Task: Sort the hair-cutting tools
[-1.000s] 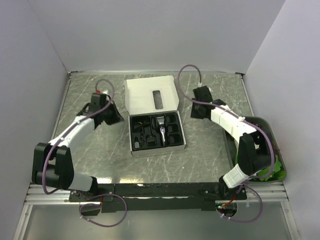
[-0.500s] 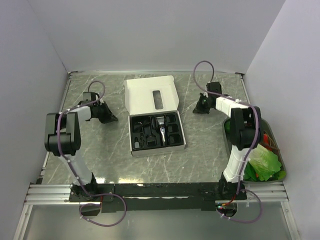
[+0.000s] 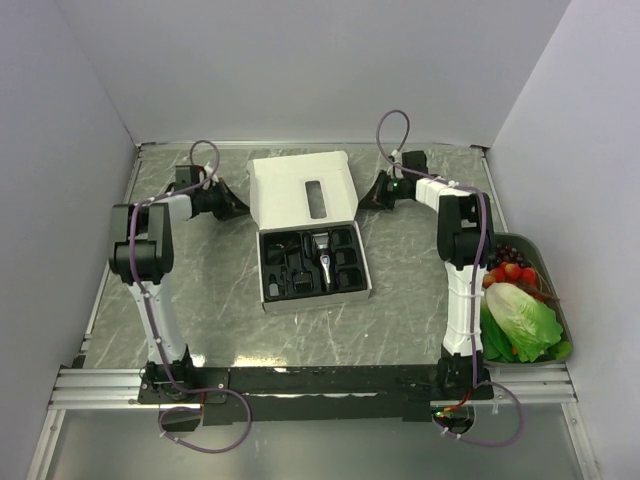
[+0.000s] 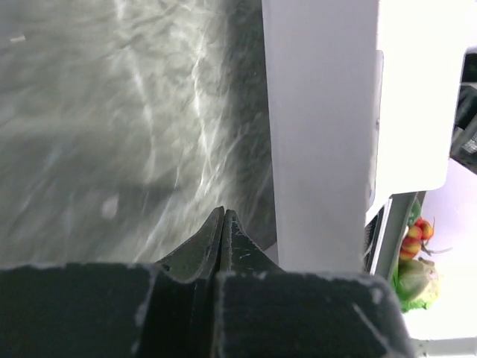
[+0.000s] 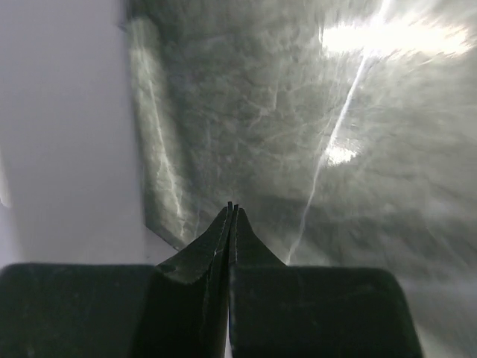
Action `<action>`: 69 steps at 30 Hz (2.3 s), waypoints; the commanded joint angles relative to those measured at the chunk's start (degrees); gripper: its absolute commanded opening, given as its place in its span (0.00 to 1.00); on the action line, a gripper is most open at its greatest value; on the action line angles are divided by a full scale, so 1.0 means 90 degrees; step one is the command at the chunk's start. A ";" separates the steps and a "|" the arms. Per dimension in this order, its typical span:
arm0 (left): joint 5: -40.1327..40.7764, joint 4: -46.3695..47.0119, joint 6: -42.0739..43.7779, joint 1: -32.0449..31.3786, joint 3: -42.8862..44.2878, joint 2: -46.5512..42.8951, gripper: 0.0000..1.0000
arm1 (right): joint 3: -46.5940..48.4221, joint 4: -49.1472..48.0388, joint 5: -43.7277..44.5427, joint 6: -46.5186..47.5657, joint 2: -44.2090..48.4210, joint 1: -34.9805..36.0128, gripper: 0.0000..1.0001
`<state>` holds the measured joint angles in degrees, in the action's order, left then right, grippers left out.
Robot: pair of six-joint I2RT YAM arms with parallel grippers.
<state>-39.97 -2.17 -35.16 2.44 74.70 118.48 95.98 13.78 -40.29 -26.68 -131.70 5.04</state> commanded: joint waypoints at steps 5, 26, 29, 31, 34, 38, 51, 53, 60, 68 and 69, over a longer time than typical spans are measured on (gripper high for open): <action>-0.0539 0.0134 -0.0224 -0.0700 0.0704 0.0839 0.01 | 0.0575 -0.0524 -0.1195 -0.0590 -0.0503 0.0260 0.00; -0.0941 0.0994 -0.0615 -0.0876 -0.0086 -0.1112 0.01 | -0.1035 -0.1991 -0.1686 -0.0562 0.1380 0.0368 0.00; -0.0804 0.0974 -0.0625 -0.0915 -0.0437 -0.1688 0.01 | -0.1387 -0.1796 -0.1451 -0.0269 0.1839 0.0397 0.00; -0.0648 0.0702 -0.0479 -0.0993 -0.0613 -0.2030 0.01 | -0.1660 -0.1727 -0.1354 -0.0064 0.2181 0.0426 0.00; -0.0444 0.0526 -0.0391 -0.1110 -0.0954 -0.2431 0.01 | -0.2012 -0.1561 -0.1129 0.0190 0.2611 0.0465 0.00; -0.0014 0.0262 -0.0128 -0.1228 -0.1385 -0.2909 0.01 | -0.2461 -0.1210 -0.0622 0.0512 0.3148 0.0514 0.00; 0.1967 -0.1201 0.0439 -0.1306 -0.1982 -0.3955 0.01 | -0.3330 -0.0203 0.2005 0.0591 0.4281 0.0515 0.00; 0.2242 -0.1524 0.0556 -0.1306 -0.1845 -0.3936 0.01 | -0.3351 -0.0019 0.2269 0.0562 0.4311 0.0524 0.00; 0.2859 -0.2366 0.0820 -0.1306 -0.1561 -0.4023 0.01 | -0.3243 0.0490 0.2475 0.0650 0.4311 0.0524 0.00; 0.2030 -0.1928 0.0518 -0.1316 -0.2000 -0.4287 0.01 | -0.3380 0.0285 0.1880 0.0562 0.4262 0.0563 0.00; 0.1980 -0.1859 0.0460 -0.1325 -0.2049 -0.4306 0.01 | -0.3389 0.0285 0.1841 0.0571 0.4272 0.0612 0.00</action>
<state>-18.04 -21.54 -29.67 -9.10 57.84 82.26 66.06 17.61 -21.04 -21.58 -95.15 9.61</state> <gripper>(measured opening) 0.015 0.005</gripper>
